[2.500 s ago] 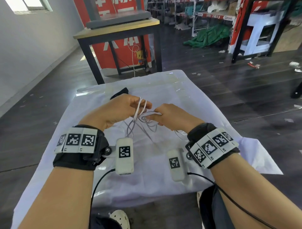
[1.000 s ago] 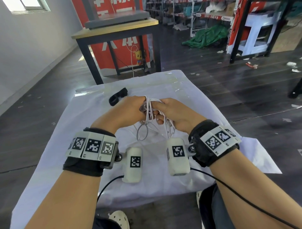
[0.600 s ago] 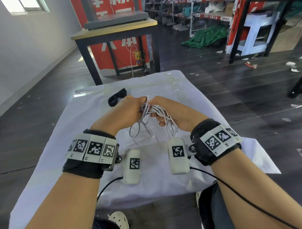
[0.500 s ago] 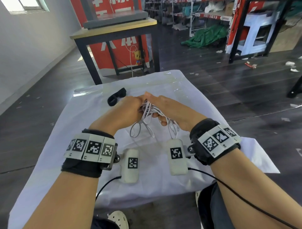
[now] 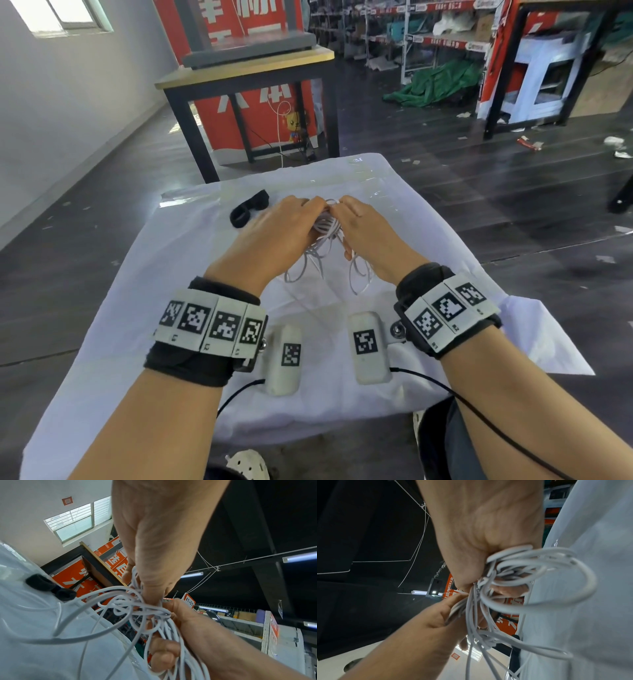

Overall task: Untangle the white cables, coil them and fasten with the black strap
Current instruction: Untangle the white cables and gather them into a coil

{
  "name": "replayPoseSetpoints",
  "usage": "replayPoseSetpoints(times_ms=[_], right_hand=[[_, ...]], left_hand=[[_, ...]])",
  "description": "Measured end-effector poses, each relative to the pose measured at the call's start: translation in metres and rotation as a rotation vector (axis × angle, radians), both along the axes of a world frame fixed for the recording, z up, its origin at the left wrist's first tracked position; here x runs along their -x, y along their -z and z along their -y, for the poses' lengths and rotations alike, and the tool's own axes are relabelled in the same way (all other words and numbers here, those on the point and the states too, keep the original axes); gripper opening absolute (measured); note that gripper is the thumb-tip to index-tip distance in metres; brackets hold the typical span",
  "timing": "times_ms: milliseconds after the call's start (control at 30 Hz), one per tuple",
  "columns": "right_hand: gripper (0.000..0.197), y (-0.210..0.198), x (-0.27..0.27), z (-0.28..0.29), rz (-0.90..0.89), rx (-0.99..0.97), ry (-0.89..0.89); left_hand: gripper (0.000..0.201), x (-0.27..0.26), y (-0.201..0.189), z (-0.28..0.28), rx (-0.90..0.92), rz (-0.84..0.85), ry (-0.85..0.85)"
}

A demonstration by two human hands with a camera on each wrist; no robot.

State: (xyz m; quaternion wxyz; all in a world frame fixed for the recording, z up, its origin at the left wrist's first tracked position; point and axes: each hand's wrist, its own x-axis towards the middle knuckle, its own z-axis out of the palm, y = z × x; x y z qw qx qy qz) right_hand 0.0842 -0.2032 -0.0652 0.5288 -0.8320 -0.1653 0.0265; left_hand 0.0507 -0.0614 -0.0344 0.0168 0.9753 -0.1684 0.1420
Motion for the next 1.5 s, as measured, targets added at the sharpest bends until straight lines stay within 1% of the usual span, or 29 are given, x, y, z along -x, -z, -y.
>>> replayPoseSetpoints(times_ms=[67,133,167,200,267,300,333,367,433,500,600,700,800,867,933,1033,1133,1200,1300,1333,1400,1467,1500], right_hand=[[0.023,0.001,0.000,-0.001,-0.012,-0.032,0.012],[0.024,0.001,0.001,0.000,0.022,0.008,-0.015],[0.026,0.001,0.001,0.001,0.042,0.025,-0.037],[0.027,0.001,0.002,0.001,0.058,0.033,-0.056],[0.027,0.001,0.002,0.002,0.088,0.043,-0.083],[0.025,0.001,0.002,0.001,0.103,0.052,-0.095],[0.023,0.000,0.002,0.001,0.116,0.063,-0.108],[0.021,0.000,0.003,0.000,0.126,0.068,-0.121],[0.022,0.000,0.005,-0.001,0.131,0.074,-0.146],[0.026,0.000,0.006,-0.002,0.124,0.080,-0.153],[0.023,0.000,0.007,-0.001,0.104,0.087,-0.147],[0.019,0.000,0.007,-0.002,0.076,0.076,-0.108],[0.024,0.001,0.003,-0.003,0.096,0.067,-0.013],[0.029,0.002,0.000,-0.001,0.118,0.078,0.070],[0.033,0.002,-0.002,0.002,0.089,0.050,0.134],[0.040,0.002,-0.004,0.009,0.041,-0.006,0.190],[0.045,0.002,-0.006,0.015,0.002,-0.019,0.187],[0.040,0.004,-0.009,0.017,-0.011,0.000,0.214],[0.026,0.005,-0.014,0.020,-0.009,0.055,0.269],[0.023,0.007,-0.016,0.021,-0.007,0.082,0.286],[0.028,0.009,-0.020,0.024,-0.024,0.147,0.322],[0.029,0.012,-0.021,0.026,-0.046,0.158,0.369],[0.029,0.011,-0.019,0.026,-0.074,0.142,0.389]], left_hand=[[0.015,-0.001,0.000,0.000,0.019,-0.046,-0.011],[0.001,0.000,-0.004,0.001,0.086,-0.193,-0.030],[0.003,0.001,-0.007,0.001,0.143,-0.287,-0.046],[0.004,0.002,-0.009,-0.001,0.246,-0.392,-0.064],[0.011,0.006,-0.016,-0.004,0.563,-0.608,-0.109],[0.016,0.007,-0.018,-0.007,0.701,-0.678,-0.114],[0.021,0.007,-0.019,-0.009,0.762,-0.704,-0.119],[0.025,0.007,-0.019,-0.011,0.744,-0.689,-0.133],[0.028,0.006,-0.016,-0.011,0.627,-0.627,-0.147],[0.026,0.006,-0.012,-0.010,0.596,-0.604,-0.131],[0.023,0.005,-0.010,-0.008,0.517,-0.534,-0.116],[0.024,0.005,-0.010,-0.003,0.381,-0.462,-0.102],[0.019,0.002,-0.008,0.000,0.281,-0.385,-0.115],[0.022,0.001,-0.007,-0.002,0.282,-0.340,-0.153],[0.029,-0.002,-0.005,-0.007,0.353,-0.330,-0.156],[0.034,-0.005,-0.001,-0.012,0.527,-0.377,-0.141],[0.030,-0.005,0.004,-0.013,0.803,-0.469,-0.131],[0.026,-0.005,0.006,-0.015,0.974,-0.490,-0.139],[0.027,-0.006,0.004,-0.017,1.240,-0.459,-0.205],[0.027,-0.006,0.002,-0.018,1.358,-0.439,-0.235],[0.025,-0.008,-0.006,-0.024,1.662,-0.385,-0.288],[0.023,-0.010,-0.010,-0.038,1.952,-0.334,-0.286],[0.024,-0.011,-0.010,-0.044,2.055,-0.325,-0.269]])
